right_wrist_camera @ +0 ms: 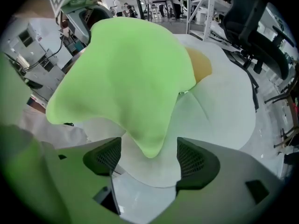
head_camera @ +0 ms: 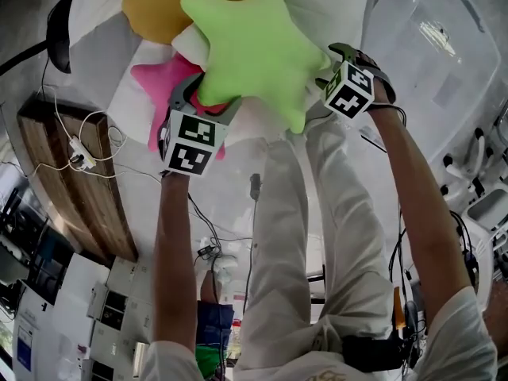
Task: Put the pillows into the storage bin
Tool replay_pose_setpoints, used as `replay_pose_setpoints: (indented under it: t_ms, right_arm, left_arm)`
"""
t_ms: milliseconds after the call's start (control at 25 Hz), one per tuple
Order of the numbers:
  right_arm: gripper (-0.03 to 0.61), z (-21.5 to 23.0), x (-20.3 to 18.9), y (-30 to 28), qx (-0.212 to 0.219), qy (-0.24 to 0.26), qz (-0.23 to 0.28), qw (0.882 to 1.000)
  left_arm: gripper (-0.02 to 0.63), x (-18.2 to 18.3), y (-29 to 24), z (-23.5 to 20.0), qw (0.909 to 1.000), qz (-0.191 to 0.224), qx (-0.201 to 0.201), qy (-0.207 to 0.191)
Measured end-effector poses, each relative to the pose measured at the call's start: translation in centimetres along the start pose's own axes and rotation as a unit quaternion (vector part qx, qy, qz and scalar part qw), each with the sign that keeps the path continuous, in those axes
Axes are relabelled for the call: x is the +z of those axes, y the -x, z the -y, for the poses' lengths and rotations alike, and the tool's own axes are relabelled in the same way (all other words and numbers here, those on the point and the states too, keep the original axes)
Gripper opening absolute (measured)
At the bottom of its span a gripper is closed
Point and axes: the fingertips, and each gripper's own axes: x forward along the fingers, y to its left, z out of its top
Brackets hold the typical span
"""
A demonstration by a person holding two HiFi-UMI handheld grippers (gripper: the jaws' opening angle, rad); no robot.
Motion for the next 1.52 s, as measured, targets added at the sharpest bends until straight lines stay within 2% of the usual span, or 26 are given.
replay_pose_setpoints:
  t_ms: [640, 960, 1200, 1520]
  right_arm:
    - [0.368, -0.1, 1.5, -4.5, -0.014, 0.056, 0.009, 0.998]
    - [0.374, 0.2, 1.7, -5.3, -0.005, 0.055, 0.003, 0.998]
    - [0.322, 0.0, 1.6, -5.1, -0.015, 0.057, 0.001, 0.998]
    - [0.299, 0.1, 1.6, -4.8, -0.016, 0.055, -0.004, 0.998]
  left_arm:
    - [0.330, -0.5, -0.9, -0.5, 0.9992, 0.014, -0.037, 0.007]
    - [0.325, -0.8, -1.5, -0.8, 0.9988, 0.018, -0.045, 0.009]
    - [0.325, -0.7, -1.5, -0.6, 0.9987, 0.013, -0.048, 0.010]
    - [0.322, -0.4, -1.2, -0.5, 0.9986, 0.013, -0.050, 0.009]
